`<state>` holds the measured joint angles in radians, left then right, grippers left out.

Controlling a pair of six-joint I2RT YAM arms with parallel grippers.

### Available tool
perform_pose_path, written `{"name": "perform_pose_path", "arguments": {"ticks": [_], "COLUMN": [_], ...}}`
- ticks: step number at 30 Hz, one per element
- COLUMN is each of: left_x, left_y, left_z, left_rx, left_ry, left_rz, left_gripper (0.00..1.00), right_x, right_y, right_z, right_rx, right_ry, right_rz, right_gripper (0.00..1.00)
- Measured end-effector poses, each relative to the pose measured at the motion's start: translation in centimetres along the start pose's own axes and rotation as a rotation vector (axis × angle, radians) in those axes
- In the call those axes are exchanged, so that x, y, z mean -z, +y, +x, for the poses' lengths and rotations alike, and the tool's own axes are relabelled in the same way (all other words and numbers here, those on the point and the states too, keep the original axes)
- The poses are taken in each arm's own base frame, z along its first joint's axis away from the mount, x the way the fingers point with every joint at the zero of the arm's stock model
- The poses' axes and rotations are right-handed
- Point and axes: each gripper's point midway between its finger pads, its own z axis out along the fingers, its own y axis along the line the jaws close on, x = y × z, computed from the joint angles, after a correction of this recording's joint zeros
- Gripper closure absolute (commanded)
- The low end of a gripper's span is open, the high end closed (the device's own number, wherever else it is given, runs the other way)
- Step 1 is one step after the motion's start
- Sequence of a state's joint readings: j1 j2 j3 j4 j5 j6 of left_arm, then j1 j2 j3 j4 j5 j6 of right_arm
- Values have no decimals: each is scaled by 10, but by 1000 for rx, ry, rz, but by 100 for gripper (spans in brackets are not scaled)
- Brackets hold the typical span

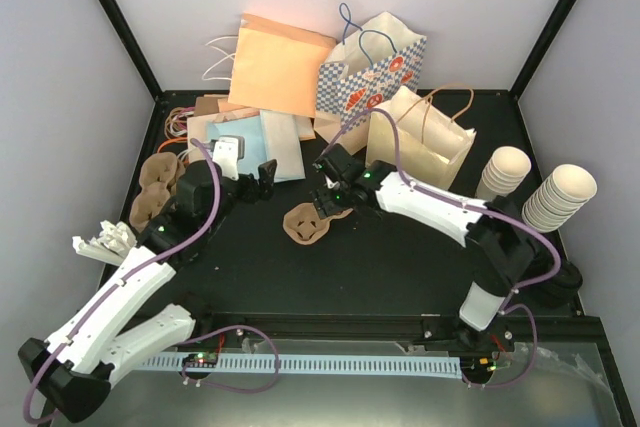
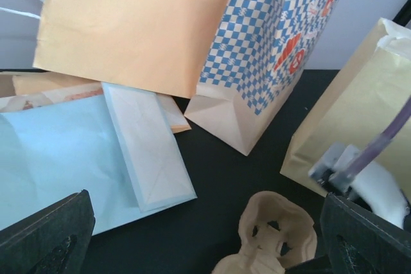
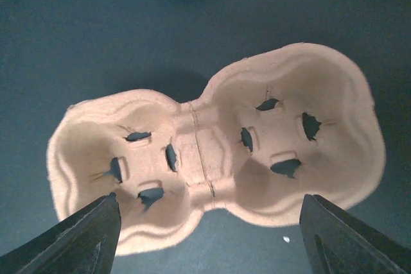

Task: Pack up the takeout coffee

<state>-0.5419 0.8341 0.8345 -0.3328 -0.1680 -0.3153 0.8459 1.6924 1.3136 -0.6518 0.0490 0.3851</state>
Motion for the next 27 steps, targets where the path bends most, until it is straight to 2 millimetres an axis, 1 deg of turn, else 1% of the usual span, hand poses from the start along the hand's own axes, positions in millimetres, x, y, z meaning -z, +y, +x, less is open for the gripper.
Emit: {"name": "perform_pose_path", "arguments": {"ticks": [3, 7, 10, 11, 15, 21, 27], "left_x": [2, 2, 2, 2, 2, 2, 3], "left_y": [5, 8, 5, 4, 2, 7, 13], "left_z": [-4, -3, -2, -1, 2, 3, 16], "left_rx": [-17, -33, -64, -77, -146, -233, -271], "left_ry": [-16, -10, -3, 0, 27, 41, 51], "left_rz": [-25, -38, -20, -14, -4, -31, -38], "left_gripper": [1, 1, 1, 1, 1, 1, 1], "right_x": [-21, -51, -65, -68, -74, -83, -88], "right_y": [1, 1, 1, 1, 2, 5, 4], "right_z": [5, 11, 15, 15, 16, 12, 24], "right_rx": [20, 46, 58, 62, 80, 90, 103], "right_ry": [44, 96, 123, 129, 140, 150, 188], "right_rz": [12, 29, 36, 38, 38, 38, 55], "right_gripper": [22, 23, 23, 26, 34, 34, 35]}}
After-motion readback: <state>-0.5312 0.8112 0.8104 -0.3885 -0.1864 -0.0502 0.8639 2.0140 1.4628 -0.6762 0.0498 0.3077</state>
